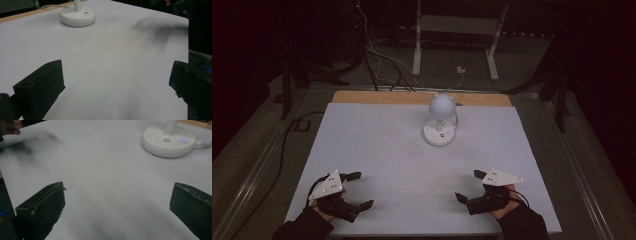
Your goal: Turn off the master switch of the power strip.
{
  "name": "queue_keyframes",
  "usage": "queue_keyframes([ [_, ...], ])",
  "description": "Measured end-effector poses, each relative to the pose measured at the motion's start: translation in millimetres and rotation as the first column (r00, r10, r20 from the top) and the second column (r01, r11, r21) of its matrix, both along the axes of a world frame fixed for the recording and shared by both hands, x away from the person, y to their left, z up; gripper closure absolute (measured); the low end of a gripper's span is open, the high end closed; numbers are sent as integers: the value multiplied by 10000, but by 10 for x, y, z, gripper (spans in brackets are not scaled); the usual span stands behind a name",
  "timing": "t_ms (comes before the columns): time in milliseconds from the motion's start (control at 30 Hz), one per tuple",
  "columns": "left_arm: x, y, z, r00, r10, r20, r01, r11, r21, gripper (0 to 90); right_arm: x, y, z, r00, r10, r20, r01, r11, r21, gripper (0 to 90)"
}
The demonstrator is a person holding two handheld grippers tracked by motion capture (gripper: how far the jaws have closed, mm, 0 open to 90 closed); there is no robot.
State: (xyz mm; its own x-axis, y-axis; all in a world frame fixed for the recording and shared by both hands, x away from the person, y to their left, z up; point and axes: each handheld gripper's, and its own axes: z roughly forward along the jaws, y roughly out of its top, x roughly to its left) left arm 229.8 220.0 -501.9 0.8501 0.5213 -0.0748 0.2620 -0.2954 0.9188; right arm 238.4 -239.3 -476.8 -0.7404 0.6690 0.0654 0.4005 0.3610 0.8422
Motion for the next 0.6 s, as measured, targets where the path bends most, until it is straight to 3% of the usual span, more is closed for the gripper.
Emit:
queue_keyframes([
  [600, -3, -28, 7, 10000, 2, -18, -2, 10000, -97, 4, 129, 24, 339, 9980, -583, 247, 577, 9981, 222, 0],
])
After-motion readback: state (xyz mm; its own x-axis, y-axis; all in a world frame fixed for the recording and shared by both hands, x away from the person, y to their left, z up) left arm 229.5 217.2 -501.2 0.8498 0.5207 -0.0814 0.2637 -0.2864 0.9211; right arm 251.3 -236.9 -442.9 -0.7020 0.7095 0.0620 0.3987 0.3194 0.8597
